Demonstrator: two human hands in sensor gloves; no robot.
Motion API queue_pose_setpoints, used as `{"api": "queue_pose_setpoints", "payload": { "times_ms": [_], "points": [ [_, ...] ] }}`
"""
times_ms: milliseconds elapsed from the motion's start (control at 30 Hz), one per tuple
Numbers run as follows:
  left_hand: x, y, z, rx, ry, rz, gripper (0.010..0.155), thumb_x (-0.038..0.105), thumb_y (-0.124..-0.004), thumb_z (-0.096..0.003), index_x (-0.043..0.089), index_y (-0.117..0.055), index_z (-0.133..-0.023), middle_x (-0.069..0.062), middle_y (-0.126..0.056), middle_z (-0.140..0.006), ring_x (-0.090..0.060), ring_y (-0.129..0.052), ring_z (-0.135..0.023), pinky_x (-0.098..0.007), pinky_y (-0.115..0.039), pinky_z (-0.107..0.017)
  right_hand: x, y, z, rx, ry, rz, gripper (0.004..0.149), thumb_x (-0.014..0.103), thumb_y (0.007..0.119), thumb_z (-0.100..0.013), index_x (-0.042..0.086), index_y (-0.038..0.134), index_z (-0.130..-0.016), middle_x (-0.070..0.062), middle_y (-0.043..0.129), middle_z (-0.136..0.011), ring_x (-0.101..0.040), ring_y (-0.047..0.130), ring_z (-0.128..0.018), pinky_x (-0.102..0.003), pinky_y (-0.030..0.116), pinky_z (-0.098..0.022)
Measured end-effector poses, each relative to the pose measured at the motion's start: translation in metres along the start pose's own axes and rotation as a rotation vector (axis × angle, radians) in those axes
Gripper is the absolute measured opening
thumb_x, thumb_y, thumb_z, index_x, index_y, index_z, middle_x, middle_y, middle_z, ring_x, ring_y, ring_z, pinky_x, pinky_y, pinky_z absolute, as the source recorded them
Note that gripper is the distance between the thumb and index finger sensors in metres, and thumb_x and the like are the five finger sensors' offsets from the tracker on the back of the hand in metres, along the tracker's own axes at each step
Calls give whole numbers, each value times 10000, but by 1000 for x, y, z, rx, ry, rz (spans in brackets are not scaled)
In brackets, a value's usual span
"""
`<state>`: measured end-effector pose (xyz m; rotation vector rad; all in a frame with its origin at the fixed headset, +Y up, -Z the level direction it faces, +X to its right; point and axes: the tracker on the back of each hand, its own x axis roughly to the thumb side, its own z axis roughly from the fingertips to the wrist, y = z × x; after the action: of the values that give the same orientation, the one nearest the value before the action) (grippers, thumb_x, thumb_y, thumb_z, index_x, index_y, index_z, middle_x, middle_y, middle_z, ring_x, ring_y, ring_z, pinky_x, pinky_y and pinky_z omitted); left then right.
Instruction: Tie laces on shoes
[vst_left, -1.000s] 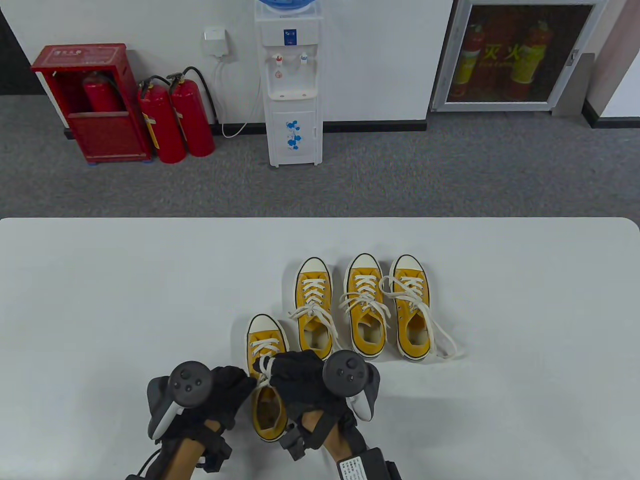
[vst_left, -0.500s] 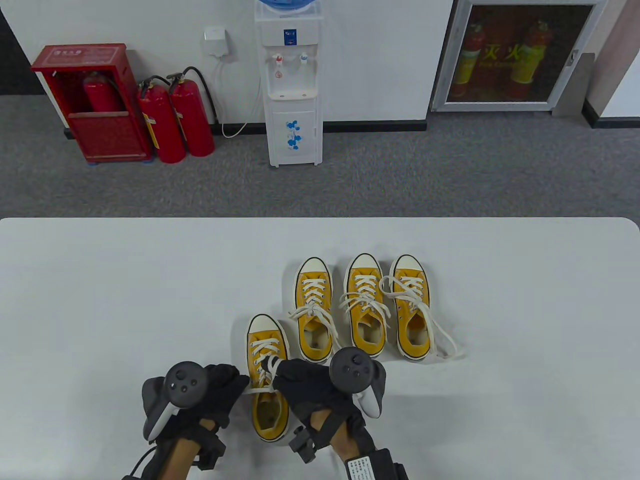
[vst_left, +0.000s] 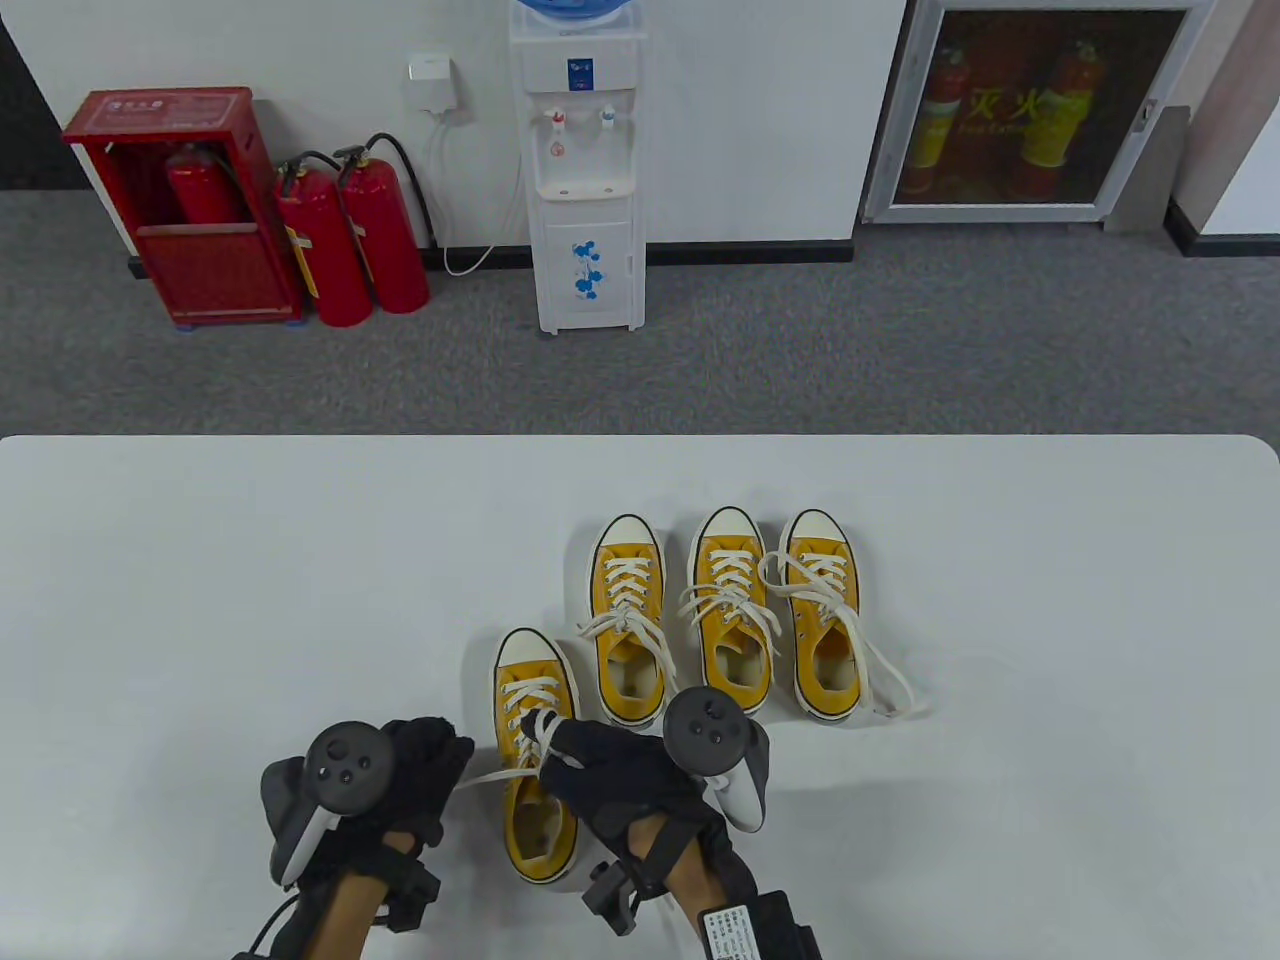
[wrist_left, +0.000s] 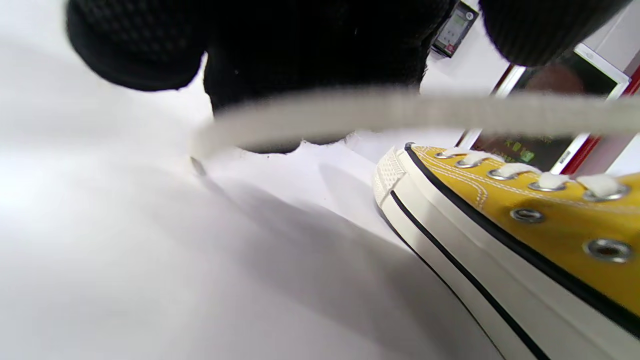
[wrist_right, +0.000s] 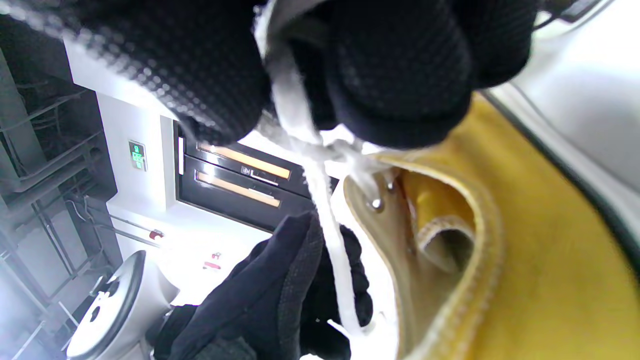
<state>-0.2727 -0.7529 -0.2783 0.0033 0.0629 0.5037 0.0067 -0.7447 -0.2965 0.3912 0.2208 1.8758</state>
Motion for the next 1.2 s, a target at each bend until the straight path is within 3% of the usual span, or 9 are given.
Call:
{"api": "queue_pose_setpoints", "payload": {
  "times_ms": [100, 267, 733, 1067, 1200],
  "points": [
    [-2, 2, 0, 14, 8, 8, 601, 673, -709, -451, 300, -844, -902, -21, -947, -883, -286, -1035, -626, -466, -872, -401, 0, 1, 0, -2, -7, 18, 495, 269, 869, -426, 146, 821, -903, -27, 912, -713, -254, 963, -576, -611, 652, -611],
    [-3, 3, 1, 16, 11, 33, 596, 667, -710, -455, 302, -833, -911, -24, -942, -890, -288, -1032, -633, -471, -871, -409, -3, 4, 0, 40, 2, 43, 495, 198, 827, -429, 153, 800, -921, -32, 860, -774, -278, 943, -637, -627, 646, -616],
    [18, 5, 10, 12, -108, 174, 611, 671, -704, -461, 333, -754, -968, 16, -871, -964, -254, -1000, -704, -469, -856, -480, 3, 11, 3, 74, -37, 141, 508, 135, 809, -420, 167, 800, -926, -77, 760, -890, -266, 911, -571, -597, 638, -601],
    [37, 0, 18, -76, -236, 237, 645, 688, -692, -465, 379, -669, -1030, 39, -780, -1058, -253, -934, -825, -517, -790, -612, 12, 21, 7, 78, -125, 320, 486, 122, 800, -419, 191, 841, -898, -82, 721, -931, -270, 890, -583, -606, 609, -616],
    [41, -3, 19, -123, -254, 270, 598, 666, -705, -473, 386, -731, -1001, 31, -808, -1048, -265, -937, -829, -533, -780, -621, 15, 24, 9, 68, -160, 375, 483, 125, 802, -419, 191, 845, -895, -83, 715, -937, -268, 889, -585, -604, 609, -617]
  ]
}}
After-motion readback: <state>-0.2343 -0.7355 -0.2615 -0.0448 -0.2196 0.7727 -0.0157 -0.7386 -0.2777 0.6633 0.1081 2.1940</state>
